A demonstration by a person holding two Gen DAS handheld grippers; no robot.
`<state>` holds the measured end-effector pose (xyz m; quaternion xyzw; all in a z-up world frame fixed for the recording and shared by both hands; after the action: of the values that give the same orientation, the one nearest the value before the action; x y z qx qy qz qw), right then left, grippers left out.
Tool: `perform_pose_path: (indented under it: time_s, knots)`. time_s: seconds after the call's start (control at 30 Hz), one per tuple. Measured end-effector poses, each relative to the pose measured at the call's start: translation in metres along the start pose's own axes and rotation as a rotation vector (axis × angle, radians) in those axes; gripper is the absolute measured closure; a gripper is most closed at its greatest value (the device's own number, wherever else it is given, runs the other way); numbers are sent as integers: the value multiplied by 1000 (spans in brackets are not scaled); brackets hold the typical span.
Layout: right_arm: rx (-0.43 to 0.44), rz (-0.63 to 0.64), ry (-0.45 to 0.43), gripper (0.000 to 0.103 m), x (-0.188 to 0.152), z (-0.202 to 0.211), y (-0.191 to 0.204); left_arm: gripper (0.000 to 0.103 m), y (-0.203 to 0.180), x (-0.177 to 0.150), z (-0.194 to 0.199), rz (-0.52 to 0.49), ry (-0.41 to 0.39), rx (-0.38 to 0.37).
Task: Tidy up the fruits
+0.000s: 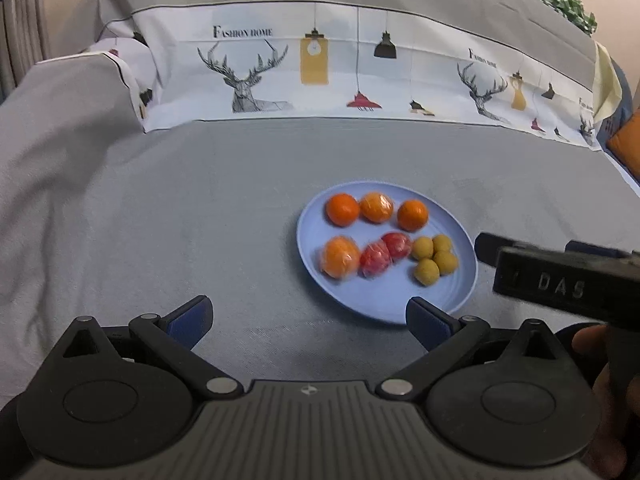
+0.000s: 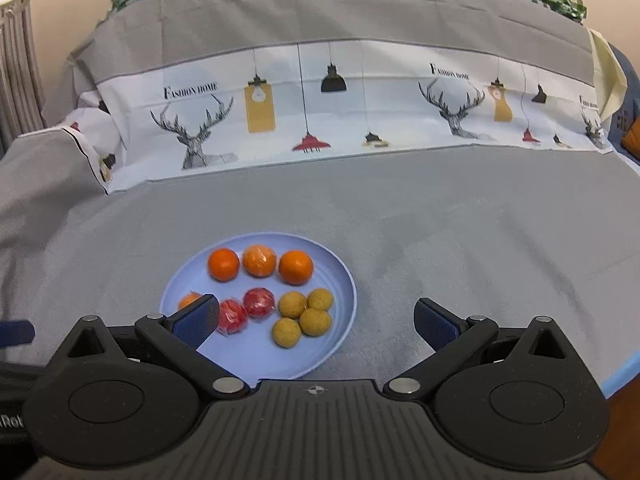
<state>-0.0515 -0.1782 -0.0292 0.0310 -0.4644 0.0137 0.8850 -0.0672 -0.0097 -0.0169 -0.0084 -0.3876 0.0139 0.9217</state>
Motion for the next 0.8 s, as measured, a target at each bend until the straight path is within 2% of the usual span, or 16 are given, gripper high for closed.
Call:
perform_pose_path:
  time_s: [0.2, 0.33, 0.57, 0.8]
  knots:
    - [-34, -5, 3, 1, -3, 1, -3, 0, 1, -7, -6, -56, -75, -40]
    - [-57, 11, -4, 1, -5, 7, -6, 0, 12, -3, -14, -12, -76, -59]
    - [-91, 40, 38, 1, -18, 3, -16, 0, 13, -3, -25, -13, -36, -71]
    - [-49, 19, 69, 1, -21, -10, -14, 0, 18, -5, -34, 15, 4, -60]
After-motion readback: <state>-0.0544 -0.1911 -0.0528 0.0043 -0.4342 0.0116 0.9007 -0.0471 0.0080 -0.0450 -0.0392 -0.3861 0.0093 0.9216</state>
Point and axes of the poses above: each gripper's, at about its wrist camera, not at the fingertips, and z roughly against the way its jaws point, y to its left, x to its top, the point moved 1 cm from there along -z, roughly the way its jaws point, and after that the axes turned 1 degree about -y, right-handed, at the moved point
